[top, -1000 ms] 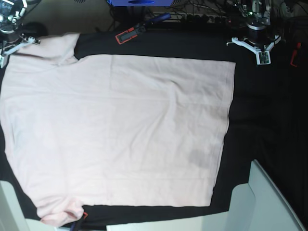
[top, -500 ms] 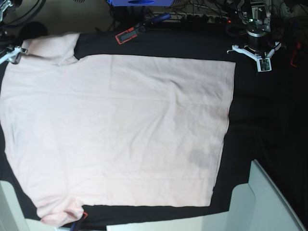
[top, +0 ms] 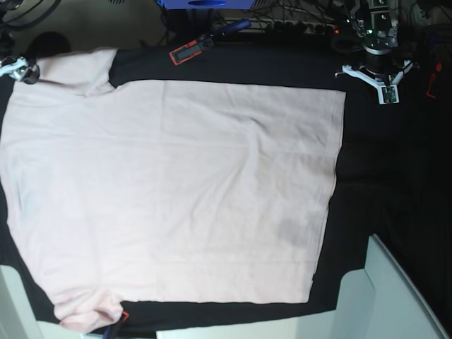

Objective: Fold the T-shirt properly
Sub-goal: 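Move both grippers down to the pink shirt's edge nearest the arms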

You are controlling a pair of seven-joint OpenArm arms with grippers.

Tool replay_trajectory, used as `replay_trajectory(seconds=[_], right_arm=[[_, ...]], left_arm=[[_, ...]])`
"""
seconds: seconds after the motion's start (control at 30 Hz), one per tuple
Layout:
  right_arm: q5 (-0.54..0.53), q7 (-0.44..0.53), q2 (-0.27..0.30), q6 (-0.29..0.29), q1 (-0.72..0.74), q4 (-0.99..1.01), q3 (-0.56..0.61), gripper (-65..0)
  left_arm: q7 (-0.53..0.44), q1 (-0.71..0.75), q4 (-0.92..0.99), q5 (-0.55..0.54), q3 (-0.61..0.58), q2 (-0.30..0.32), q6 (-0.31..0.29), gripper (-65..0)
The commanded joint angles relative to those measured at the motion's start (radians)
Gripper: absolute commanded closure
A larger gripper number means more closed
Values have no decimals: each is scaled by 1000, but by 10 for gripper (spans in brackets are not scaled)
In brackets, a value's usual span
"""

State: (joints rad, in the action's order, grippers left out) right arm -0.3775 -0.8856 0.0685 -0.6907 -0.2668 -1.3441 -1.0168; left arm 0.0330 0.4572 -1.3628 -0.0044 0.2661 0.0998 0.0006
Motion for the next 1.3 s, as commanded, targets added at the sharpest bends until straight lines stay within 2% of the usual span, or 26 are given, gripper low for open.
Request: replay_trajectory(seconds=[0.0,0.2,0.33,0.73,1.1,1.27], right_arm=[[-10,6,18,-7,-4,4,-4,-450],[-8,9,20,-7,-2,27,-1,-450],[-5,58,20,-7,-2,33,3,-450],[-7,70,116,-7,25,183,5,-450],[-11,62,107,-7,45,177,88,-448],[-11,59,63,-7,36,145,88,-447]], left_arm=[[-23,1,-14,-1,2,8,3,0],[-23,2,-14,-1,2,8,3,0],[-23,5,-14,-1,2,8,3,0],[-23,7,-14,-1,2,8,3,0],[-23,7,-14,-1,2,8,3,0],[-23,7,-13,-1,2,7,3,0]])
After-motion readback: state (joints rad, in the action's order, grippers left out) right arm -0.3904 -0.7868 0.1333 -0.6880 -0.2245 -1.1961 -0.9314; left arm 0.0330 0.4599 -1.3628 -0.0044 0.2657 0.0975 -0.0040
